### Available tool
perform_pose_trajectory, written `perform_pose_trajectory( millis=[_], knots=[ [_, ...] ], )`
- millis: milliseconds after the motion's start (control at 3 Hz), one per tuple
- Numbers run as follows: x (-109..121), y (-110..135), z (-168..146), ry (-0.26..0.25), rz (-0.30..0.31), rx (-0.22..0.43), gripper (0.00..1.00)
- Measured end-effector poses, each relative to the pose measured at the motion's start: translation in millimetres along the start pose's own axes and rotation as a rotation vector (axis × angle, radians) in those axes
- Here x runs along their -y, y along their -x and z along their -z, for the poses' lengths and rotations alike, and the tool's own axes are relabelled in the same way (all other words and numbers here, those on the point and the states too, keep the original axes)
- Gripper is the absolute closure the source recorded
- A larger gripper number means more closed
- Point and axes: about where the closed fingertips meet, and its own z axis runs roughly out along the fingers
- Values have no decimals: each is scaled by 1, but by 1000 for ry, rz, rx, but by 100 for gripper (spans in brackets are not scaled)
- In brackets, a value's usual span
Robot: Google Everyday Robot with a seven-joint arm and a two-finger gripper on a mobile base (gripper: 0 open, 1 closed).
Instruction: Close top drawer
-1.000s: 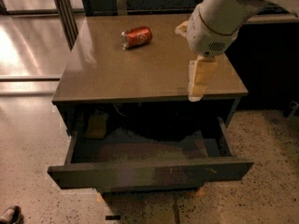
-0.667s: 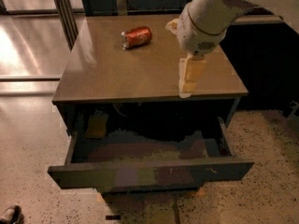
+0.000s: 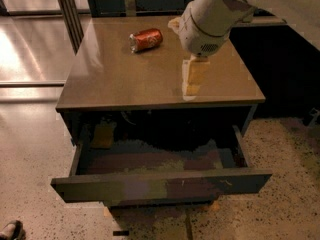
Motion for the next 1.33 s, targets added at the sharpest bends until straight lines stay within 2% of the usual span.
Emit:
perform_pose_trajectory(
  millis=[1333],
  knots=[
    [77,16,-60,-86,192,40,0]
  ],
)
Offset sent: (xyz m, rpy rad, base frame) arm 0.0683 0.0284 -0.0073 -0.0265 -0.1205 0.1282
